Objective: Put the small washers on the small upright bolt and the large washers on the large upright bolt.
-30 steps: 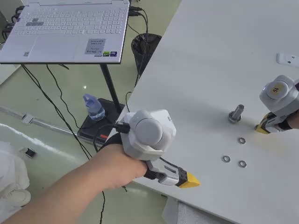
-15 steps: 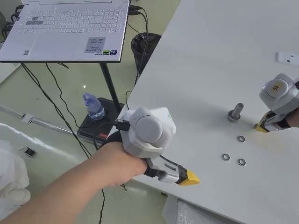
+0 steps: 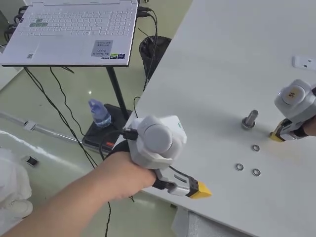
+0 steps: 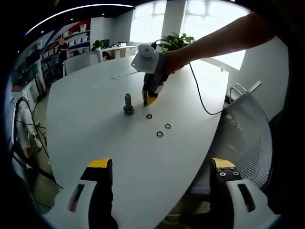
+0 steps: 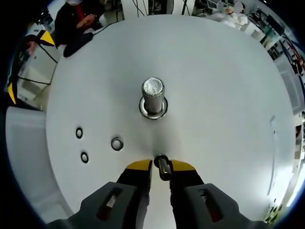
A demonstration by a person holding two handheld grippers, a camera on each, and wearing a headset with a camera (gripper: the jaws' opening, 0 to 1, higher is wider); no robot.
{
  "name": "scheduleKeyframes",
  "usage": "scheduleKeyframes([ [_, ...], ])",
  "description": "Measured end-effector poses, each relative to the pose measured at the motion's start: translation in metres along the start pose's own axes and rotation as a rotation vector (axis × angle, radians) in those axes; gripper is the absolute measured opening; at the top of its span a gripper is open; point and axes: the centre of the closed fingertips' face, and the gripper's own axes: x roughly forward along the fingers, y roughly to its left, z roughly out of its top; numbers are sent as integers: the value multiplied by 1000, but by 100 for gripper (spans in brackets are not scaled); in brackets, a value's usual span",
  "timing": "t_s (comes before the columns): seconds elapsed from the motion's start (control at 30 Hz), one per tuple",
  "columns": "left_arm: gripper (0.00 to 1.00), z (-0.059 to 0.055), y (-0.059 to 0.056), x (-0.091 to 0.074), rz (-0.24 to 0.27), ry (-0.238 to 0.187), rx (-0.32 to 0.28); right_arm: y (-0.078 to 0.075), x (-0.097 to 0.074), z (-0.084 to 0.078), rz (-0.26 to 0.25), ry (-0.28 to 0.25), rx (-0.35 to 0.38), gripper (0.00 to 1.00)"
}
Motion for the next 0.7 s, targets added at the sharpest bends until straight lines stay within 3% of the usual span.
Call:
scheduleKeyframes([
  [0.17, 84, -1, 1, -1, 1, 4, 3, -3, -2, 2, -4, -25, 18, 29],
  [0.7, 85, 8, 0, -5, 0, -18, 15, -9, -21, 5, -1, -21, 12, 30],
])
